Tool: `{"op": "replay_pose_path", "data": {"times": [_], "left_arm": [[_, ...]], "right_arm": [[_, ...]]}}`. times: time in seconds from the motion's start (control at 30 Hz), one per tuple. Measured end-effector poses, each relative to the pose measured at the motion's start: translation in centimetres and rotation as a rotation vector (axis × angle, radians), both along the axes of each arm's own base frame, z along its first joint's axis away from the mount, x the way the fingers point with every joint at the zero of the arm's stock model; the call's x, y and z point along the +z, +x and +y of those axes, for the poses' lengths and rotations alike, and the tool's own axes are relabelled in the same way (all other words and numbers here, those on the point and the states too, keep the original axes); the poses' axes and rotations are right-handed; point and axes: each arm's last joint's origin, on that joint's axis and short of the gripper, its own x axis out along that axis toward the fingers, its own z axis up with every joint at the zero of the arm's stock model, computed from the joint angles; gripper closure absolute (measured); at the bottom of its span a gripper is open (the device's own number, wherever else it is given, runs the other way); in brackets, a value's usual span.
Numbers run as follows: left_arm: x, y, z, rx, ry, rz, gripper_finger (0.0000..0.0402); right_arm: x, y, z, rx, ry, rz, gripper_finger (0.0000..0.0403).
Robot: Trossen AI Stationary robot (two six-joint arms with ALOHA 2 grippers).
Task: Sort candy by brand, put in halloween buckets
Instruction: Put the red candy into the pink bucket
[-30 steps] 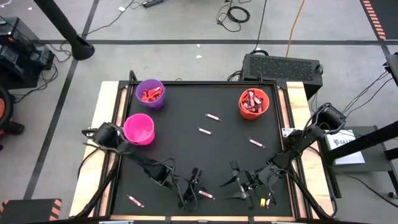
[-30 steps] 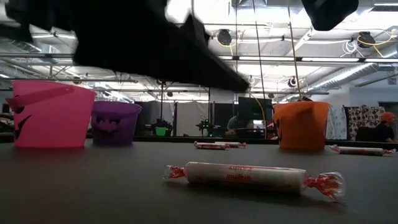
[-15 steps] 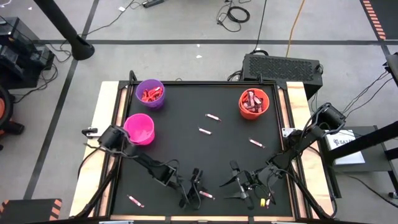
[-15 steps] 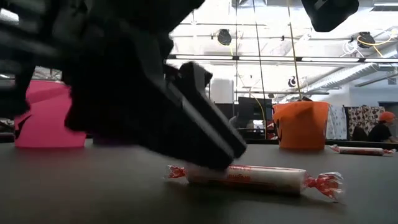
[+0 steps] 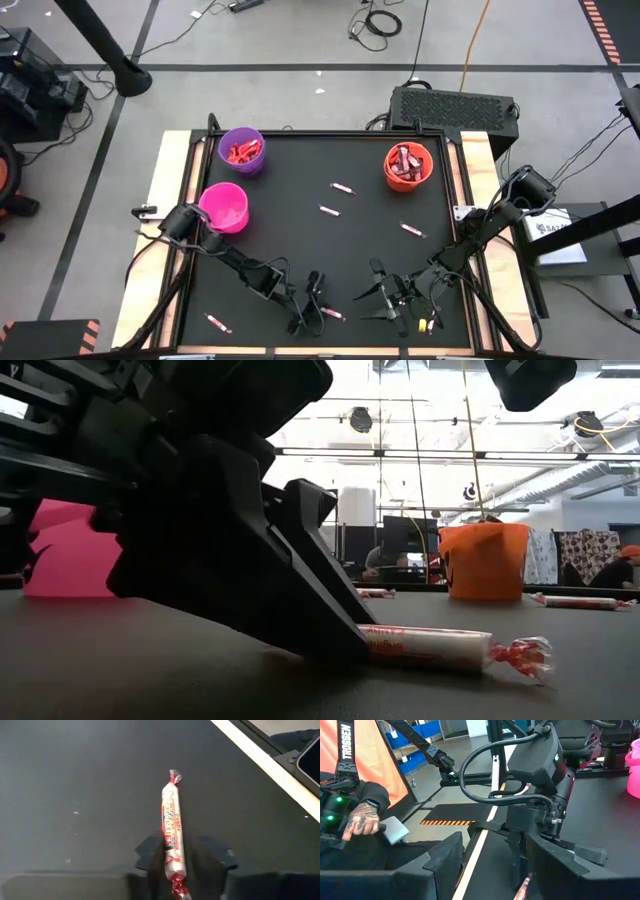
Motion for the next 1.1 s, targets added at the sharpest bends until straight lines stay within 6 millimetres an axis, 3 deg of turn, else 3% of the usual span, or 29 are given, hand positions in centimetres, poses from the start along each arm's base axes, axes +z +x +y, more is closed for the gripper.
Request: {"op": "replay_pose_path", "data": {"times": [0.13, 0.27, 0.4, 0.53, 0.67, 0.83, 1.1], "left_arm": [[0.0, 0.0, 0.0, 0.002, -0.003, 0.002, 0.0358], [0.6, -0.1, 0.2, 0.007, -0.004, 0.000, 0.0362], [3.6, -0.6, 0.5, 0.015, -0.004, -0.009, 0.0360], [7.3, -2.5, 1.8, 0.097, 0.067, 0.062, 0.0336], [12.2, -6.0, 4.1, 0.220, 0.104, 0.162, 0.0339], [16.9, -11.9, 7.8, 0.454, 0.114, 0.303, 0.0349], [20.5, -20.4, 13.1, 0.896, 0.100, 0.428, 0.0350]], "right_arm": [[0.0, 0.0, 0.0, 0.000, 0.000, 0.000, 0.0190], [0.0, 0.0, 0.0, 0.000, 0.000, 0.000, 0.0190], [0.0, 0.0, 0.0, 0.000, 0.000, 0.000, 0.0190], [0.0, 0.0, 0.0, 0.000, 0.000, 0.000, 0.0190], [0.0, 0.0, 0.0, -0.001, 0.005, 0.001, 0.0190], [0.0, 0.0, 0.0, -0.003, 0.013, 0.005, 0.0190], [0.0, 0.1, -0.1, -0.053, 0.007, -0.002, 0.0190]]}}
